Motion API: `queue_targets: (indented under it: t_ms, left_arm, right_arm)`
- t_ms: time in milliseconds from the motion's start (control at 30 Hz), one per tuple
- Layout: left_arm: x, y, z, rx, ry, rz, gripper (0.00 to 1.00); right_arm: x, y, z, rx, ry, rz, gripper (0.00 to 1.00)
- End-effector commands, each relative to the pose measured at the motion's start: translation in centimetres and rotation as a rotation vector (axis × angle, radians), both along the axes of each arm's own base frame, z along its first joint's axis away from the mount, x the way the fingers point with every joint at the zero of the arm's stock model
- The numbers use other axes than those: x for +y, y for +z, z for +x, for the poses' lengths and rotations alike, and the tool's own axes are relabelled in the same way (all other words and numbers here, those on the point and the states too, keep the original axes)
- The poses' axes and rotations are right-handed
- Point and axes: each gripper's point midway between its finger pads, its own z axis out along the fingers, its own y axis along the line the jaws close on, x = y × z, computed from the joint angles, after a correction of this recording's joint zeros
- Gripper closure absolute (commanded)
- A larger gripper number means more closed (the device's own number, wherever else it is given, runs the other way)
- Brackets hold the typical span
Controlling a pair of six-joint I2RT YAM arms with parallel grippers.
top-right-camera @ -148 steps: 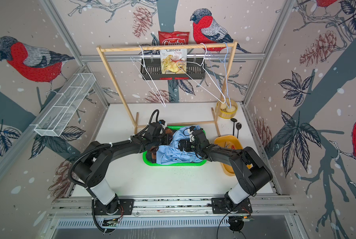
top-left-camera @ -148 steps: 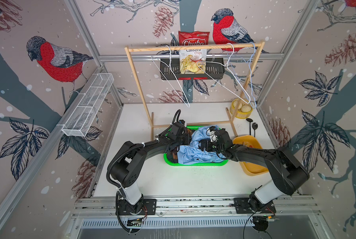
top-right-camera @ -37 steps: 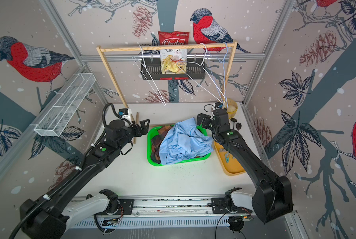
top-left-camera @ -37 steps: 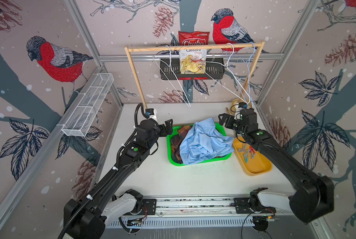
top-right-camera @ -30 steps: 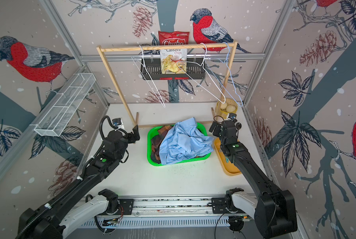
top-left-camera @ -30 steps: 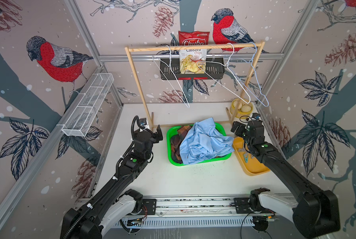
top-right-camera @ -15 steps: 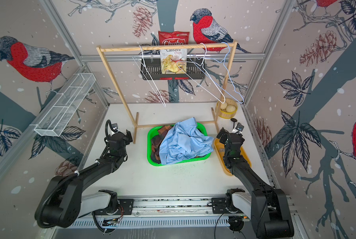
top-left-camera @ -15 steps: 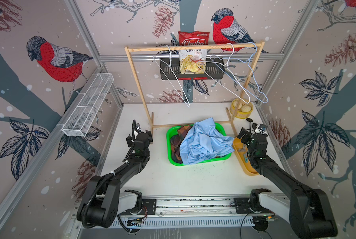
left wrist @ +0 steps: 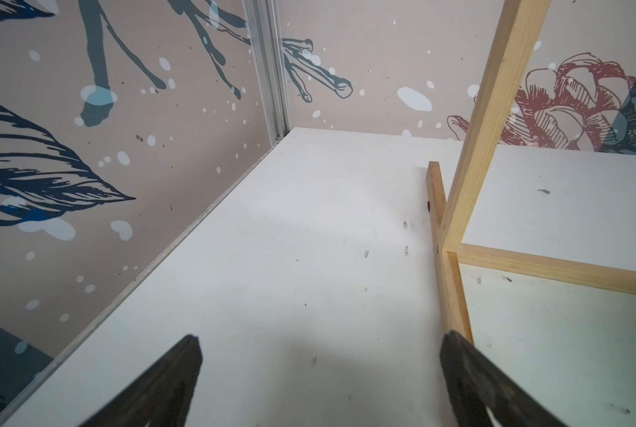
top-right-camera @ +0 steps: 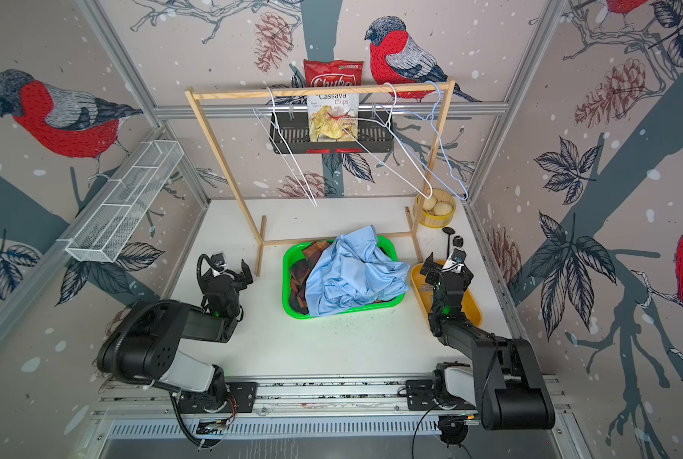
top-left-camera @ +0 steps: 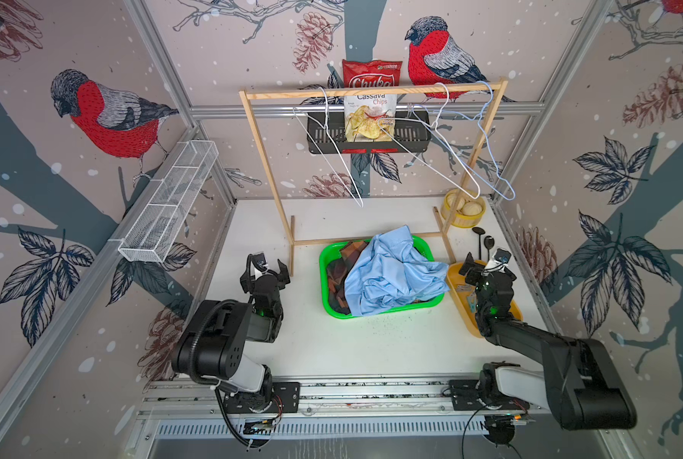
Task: Remove the clothespins securing long-sleeve shirts to the hanger
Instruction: Reset both arms
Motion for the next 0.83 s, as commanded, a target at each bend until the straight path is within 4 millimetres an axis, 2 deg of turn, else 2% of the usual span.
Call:
queue_targets:
  t_ms: [0, 133, 200, 300, 467, 800]
  left_arm:
    - [-0.4, 2.9, 1.0, -0.113, -0.023, -0.005, 0.01]
    - [-0.4, 2.9, 1.0, -0.108, -0.024, -0.007, 0.01]
    - [-0.4, 3.0, 1.1, -0.112, -0.024, -0.006, 0.01]
    - [-0.4, 2.9, 1.0, -0.109, -0.024, -0.006, 0.01]
    - [-0.4, 2.9, 1.1, -0.107, -0.023, -0.006, 0.01]
    - [-0.4, 2.7, 1.3, -0.099, -0.049, -0.018, 0.01]
  right_arm:
    - [0.8, 1.6, 0.5, -0.107, 0.061, -0.038, 0.00]
    - [1.1, 0.2, -0.1, -0.127, 0.079, -0.040, 0.00]
    - [0.9, 0.1, -0.1, -0.140, 0.063, -0.046, 0.00]
    - [1.1, -0.9, 1.5, -0.060, 0.075, -0.038, 0.00]
    - [0.6, -1.3, 2.1, -0.034, 0.057, -0.029, 0.00]
    - [0.6, -1.2, 2.1, -0.037, 0.058, -0.029, 0.00]
